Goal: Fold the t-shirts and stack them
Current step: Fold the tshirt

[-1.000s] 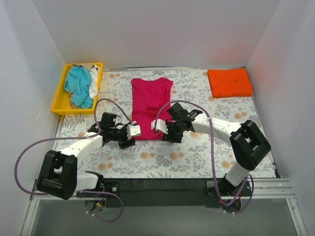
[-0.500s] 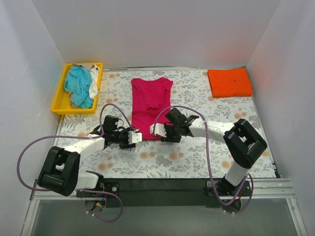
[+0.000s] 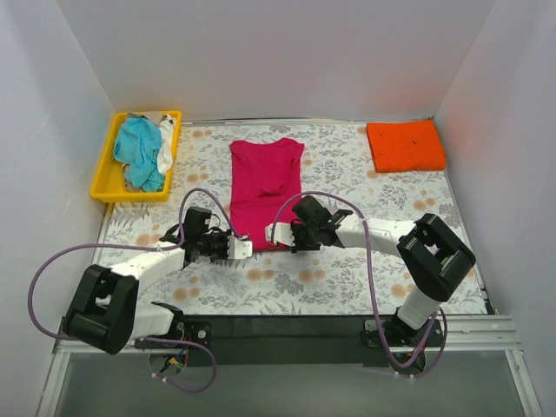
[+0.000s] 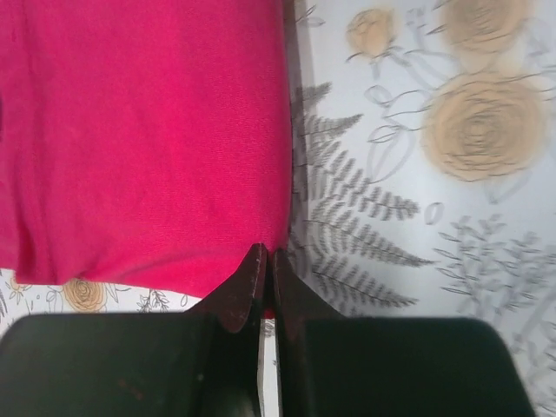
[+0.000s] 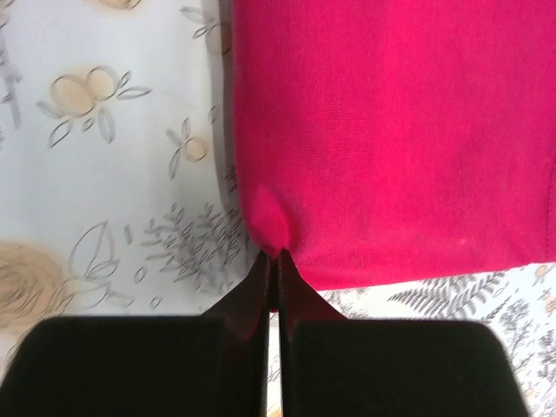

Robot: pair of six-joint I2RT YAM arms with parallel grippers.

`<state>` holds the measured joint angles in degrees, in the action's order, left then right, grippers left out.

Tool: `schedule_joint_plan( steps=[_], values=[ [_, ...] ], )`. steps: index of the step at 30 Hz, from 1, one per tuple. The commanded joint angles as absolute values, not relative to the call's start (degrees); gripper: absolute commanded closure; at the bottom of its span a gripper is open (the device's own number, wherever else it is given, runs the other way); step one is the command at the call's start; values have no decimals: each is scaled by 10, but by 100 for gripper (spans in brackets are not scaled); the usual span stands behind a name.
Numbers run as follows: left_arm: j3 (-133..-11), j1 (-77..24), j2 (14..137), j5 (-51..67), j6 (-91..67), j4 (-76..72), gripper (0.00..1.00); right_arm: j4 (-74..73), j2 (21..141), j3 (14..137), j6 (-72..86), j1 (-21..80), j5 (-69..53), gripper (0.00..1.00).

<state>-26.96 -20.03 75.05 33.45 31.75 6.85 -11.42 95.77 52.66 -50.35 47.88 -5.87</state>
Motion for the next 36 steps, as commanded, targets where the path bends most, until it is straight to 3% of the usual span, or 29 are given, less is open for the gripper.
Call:
schedule_joint_plan(
  steps=[1, 10, 24, 32, 36],
  values=[
    [-284, -215, 673, 374, 335, 196, 100, -192, 918, 530, -496, 486, -72, 99],
    [-302, -218, 548, 410, 321, 375, 100, -299, 806, 517, -430, 504, -148, 99],
    [-454, -218, 440, 487, 292, 616, 100, -451, 685, 594, -432, 541, -198, 99],
    [-562, -218, 451, 467, 185, 585, 100, -511, 685, 712, -455, 541, -156, 99],
    [-555, -215, 475, 426, 136, 514, 100, -511, 710, 734, -475, 534, -139, 99]
  ],
)
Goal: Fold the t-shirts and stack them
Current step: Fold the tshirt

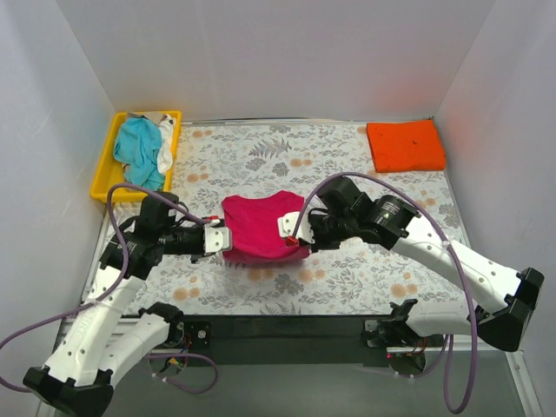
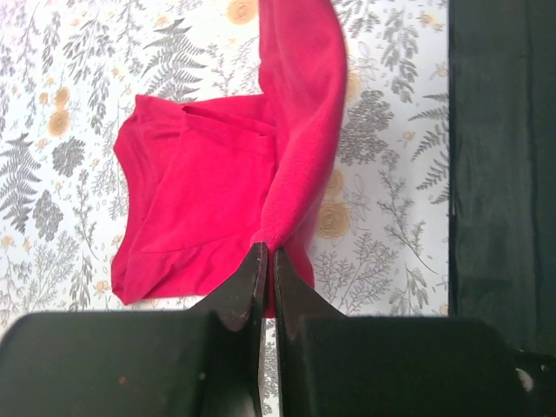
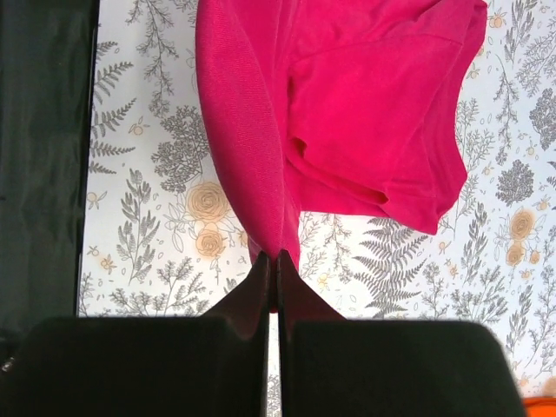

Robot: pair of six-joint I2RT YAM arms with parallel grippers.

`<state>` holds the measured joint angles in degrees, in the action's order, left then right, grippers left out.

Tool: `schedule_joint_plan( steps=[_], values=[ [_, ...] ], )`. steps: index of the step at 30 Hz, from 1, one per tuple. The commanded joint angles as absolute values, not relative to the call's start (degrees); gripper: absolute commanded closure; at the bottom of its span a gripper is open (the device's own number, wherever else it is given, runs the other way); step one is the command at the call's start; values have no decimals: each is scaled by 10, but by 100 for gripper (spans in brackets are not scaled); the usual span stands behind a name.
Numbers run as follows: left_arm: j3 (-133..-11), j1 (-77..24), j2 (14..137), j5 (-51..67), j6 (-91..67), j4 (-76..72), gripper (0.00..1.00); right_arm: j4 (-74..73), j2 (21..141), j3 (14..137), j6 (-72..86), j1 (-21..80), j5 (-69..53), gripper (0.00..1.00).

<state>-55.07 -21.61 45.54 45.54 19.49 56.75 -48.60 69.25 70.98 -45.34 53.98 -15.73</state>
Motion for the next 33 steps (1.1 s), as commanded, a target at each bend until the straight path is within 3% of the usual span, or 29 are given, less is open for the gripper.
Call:
schedule_joint_plan(
  steps=[1, 12, 33],
  values=[
    [-550, -212, 481, 422, 130, 498, 100, -509, 716, 736, -480, 528, -140, 99],
    [-572, -106, 595, 477, 127, 379, 100, -492, 826, 839, -547, 424, -159, 99],
    [-580, -41, 785, 478, 117, 231, 100, -467, 1086, 1028, -587, 326, -216, 99]
  ],
)
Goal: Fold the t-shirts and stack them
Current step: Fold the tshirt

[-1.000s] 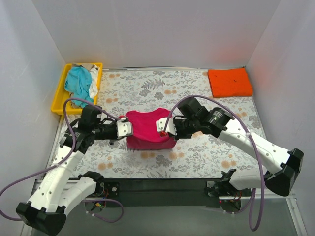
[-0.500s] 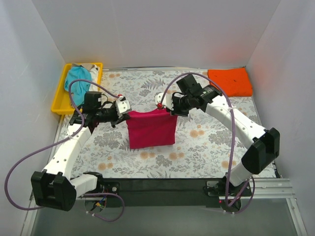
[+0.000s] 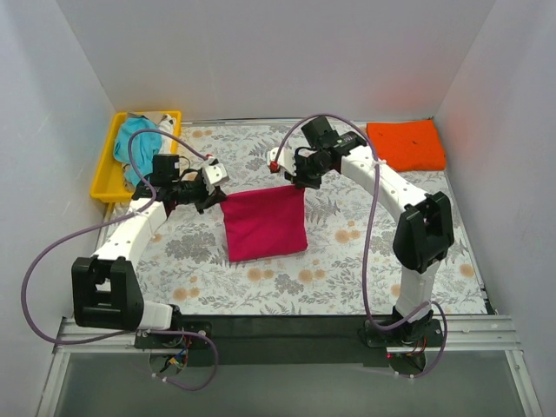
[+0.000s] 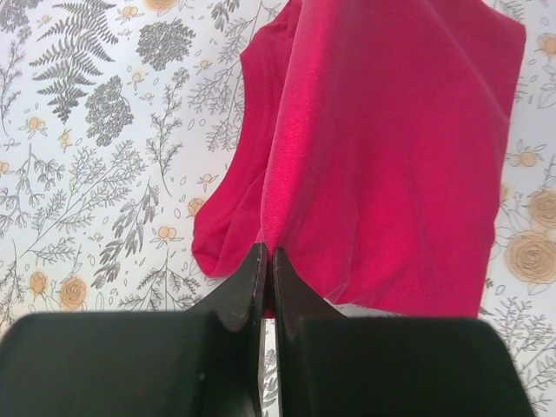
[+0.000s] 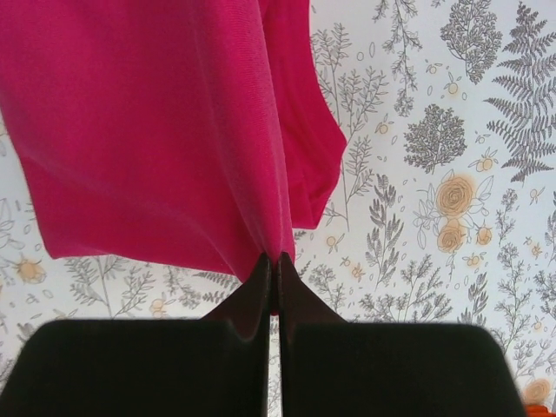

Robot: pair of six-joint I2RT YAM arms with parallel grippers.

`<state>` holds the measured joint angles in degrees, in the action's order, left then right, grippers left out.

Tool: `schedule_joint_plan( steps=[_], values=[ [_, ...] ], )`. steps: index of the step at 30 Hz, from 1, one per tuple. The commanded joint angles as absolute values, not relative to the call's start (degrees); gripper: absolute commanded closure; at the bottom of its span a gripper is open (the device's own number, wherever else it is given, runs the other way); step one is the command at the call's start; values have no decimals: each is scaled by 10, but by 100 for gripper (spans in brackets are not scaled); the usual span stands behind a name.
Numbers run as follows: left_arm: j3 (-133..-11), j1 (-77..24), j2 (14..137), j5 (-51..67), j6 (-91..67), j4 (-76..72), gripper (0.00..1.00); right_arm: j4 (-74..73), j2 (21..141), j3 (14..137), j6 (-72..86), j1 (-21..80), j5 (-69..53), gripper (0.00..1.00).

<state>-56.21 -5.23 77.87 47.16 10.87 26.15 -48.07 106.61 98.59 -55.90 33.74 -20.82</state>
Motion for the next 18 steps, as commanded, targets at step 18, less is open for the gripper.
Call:
schedule_joint_plan(
  steps=[18],
  values=[
    [-621, -37, 967, 446, 84, 115, 100, -414, 1220, 1070, -593, 289, -216, 99]
  ],
)
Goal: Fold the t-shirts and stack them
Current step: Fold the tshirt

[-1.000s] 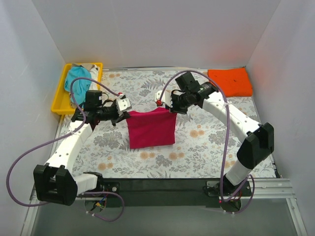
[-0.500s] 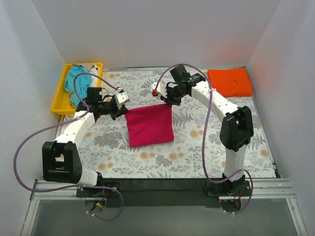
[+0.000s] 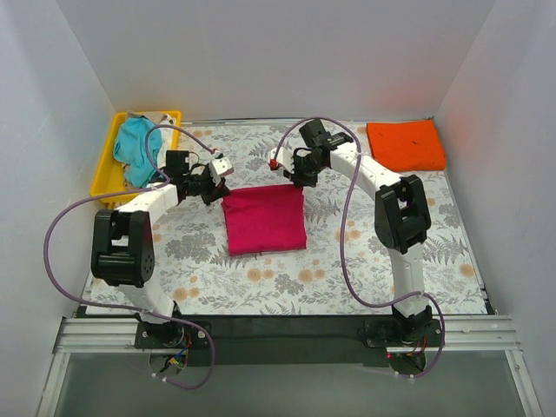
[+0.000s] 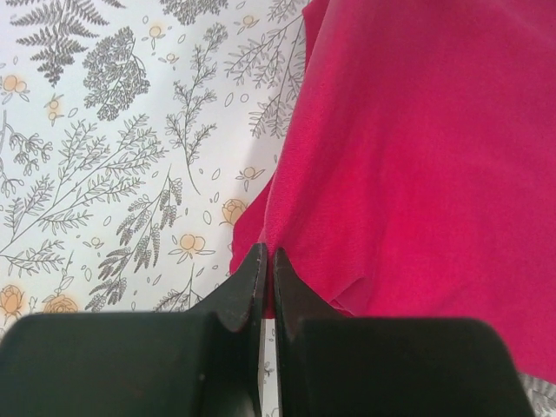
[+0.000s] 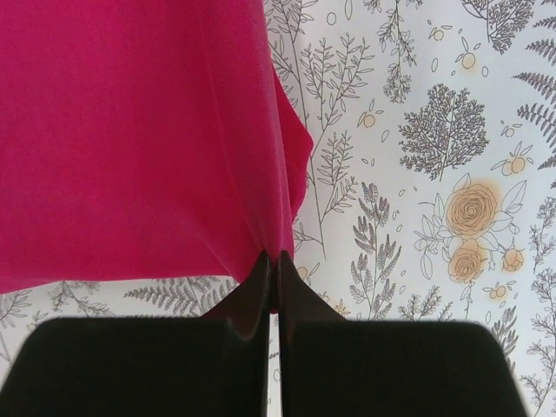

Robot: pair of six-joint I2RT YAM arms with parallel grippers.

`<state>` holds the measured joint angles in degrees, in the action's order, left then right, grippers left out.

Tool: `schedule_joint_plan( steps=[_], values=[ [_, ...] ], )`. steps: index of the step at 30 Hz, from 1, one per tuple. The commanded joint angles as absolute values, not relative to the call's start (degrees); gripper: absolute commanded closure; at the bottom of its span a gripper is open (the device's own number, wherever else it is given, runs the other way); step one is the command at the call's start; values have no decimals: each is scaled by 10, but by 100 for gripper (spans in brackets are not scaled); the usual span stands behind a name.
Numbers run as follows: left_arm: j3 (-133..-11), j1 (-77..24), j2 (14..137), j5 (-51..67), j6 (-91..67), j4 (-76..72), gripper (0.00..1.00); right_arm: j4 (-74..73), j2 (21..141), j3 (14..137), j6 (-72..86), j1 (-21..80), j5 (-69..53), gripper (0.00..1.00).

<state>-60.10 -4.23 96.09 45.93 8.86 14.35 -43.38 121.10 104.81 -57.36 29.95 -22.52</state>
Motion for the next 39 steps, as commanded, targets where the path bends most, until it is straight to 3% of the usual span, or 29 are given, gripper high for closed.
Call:
schedule_joint_plan(
  steps=[1, 11, 13, 14, 18, 23, 28, 34, 39],
  values=[
    [-620, -37, 971, 442, 84, 110, 100, -404, 1224, 1072, -590, 287, -216, 99],
    [-630, -37, 1020, 412, 52, 70, 100, -377, 1271, 1105, -578, 286, -209, 98],
    [-632, -37, 1024, 407, 44, 69, 90, -374, 1274, 1107, -572, 286, -195, 79],
    [-637, -37, 1022, 404, 36, 69, 81, -375, 1273, 1110, -568, 285, -191, 73],
    [-698, -37, 1010, 399, -59, 121, 68, -377, 1245, 1136, -515, 280, -178, 54],
    [-737, -33, 963, 438, -212, 205, 68, -394, 1166, 1130, -422, 277, -213, 47],
    [-652, -34, 904, 539, -415, 186, 64, -416, 1117, 1074, -302, 278, -331, 38],
    [-550, -34, 903, 584, -550, 38, 63, -390, 1171, 1060, -174, 272, -478, 34],
    [-554, -34, 975, 589, -599, -53, 67, -305, 1248, 1091, -72, 255, -539, 46]
  ],
)
